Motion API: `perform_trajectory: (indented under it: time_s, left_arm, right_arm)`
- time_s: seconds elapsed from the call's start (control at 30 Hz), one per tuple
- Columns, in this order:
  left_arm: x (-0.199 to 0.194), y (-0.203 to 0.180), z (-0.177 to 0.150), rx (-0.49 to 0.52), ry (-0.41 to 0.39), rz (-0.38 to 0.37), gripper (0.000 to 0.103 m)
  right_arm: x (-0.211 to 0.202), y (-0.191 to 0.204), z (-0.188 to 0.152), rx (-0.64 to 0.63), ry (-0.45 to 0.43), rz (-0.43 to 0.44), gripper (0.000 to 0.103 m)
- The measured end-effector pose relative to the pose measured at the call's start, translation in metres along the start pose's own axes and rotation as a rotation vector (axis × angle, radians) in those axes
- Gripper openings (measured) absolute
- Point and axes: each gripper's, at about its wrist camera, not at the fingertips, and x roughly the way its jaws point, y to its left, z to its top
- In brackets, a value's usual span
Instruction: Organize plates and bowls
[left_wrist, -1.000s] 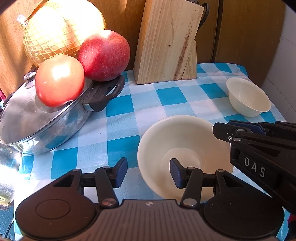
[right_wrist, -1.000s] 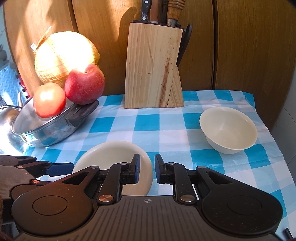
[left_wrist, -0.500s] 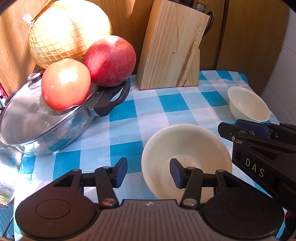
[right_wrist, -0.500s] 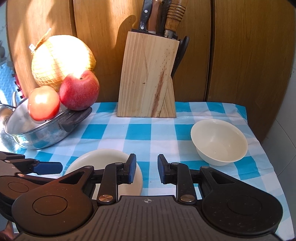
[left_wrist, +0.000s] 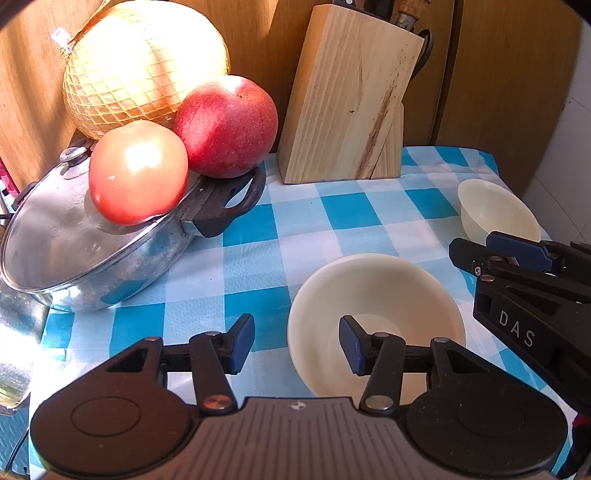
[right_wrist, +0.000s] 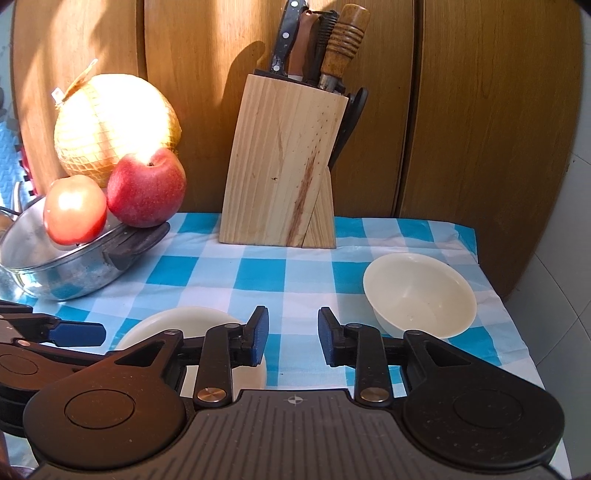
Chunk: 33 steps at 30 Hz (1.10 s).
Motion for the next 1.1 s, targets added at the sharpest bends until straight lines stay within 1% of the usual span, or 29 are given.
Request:
perform_trajectory:
  time_s: [0.3,0.7,0.87,1.1]
  left_arm:
    - [-0.002,0.006,0.005,-0.023,-0.014,0.004,0.044]
    - [-0.002,0.004,0.004,-0.021,-0.017,0.003,0.044]
    - [-0.003,0.004,0.004,-0.021,-0.02,0.003,0.044]
    - [-0.008,0.003,0.006,-0.017,-0.04,0.012,0.045]
  right_arm:
    - [-0.001,-0.001,0.0,-0.018,-0.012,-0.024,0.039]
    - [-0.001,-0.001,0.0,-0.022,-0.014,-0.034,0.04]
    - [0.0,-0.003,0.0,-0.02,-0.008,-0.042,0.04]
    - [0.004,-0.01,-0.007,-0.021,0.014,-0.078,0.041]
